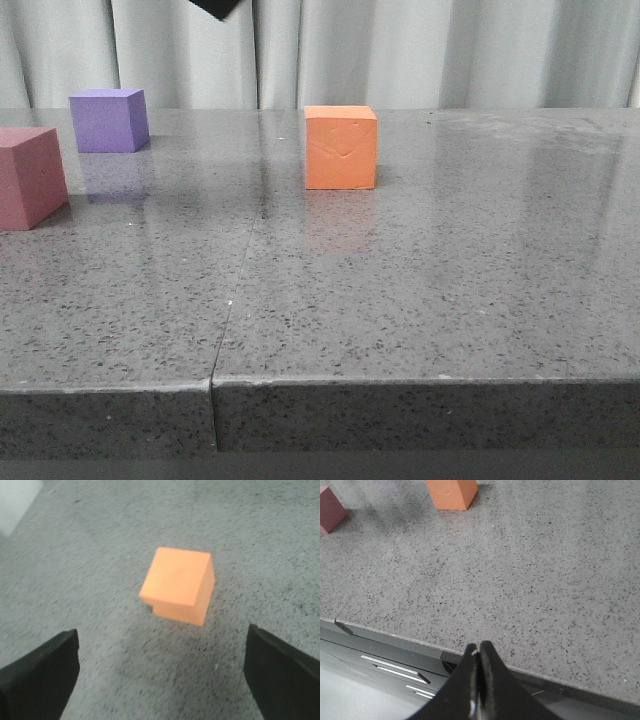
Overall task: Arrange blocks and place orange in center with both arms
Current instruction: 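Lower the left gripper onto the orange cube and grasp it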
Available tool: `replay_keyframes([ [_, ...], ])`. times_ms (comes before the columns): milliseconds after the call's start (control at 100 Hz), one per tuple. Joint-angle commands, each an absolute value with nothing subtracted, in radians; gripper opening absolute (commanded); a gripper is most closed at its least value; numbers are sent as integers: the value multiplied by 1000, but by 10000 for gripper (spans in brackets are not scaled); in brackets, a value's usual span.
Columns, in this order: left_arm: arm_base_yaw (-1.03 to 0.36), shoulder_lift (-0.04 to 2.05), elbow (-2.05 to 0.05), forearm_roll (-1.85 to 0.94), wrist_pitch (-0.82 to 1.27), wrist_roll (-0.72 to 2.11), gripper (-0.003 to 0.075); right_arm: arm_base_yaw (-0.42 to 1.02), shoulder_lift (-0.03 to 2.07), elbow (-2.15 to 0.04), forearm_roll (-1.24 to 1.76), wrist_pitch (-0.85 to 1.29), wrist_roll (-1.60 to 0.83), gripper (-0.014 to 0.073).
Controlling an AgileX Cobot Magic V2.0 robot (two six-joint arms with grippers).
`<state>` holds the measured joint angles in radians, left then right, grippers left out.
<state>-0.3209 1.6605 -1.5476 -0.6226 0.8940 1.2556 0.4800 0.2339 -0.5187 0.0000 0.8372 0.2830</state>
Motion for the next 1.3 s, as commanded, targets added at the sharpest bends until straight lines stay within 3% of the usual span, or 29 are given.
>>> replay_keyframes([
  [0, -367, 1661, -1606, -638, 846, 1257, 640, 476, 243, -540, -8, 766, 273, -67],
  [490, -460, 1878, -1781, -600, 832, 1248, 640, 476, 243, -540, -8, 766, 273, -67],
  [690, -460, 1914, -1781, -613, 749, 1246, 640, 476, 243, -540, -8, 766, 273, -67],
  [1290, -460, 1993, -1782, -674, 773, 1246, 640, 476, 243, -540, -8, 766, 273, -67],
])
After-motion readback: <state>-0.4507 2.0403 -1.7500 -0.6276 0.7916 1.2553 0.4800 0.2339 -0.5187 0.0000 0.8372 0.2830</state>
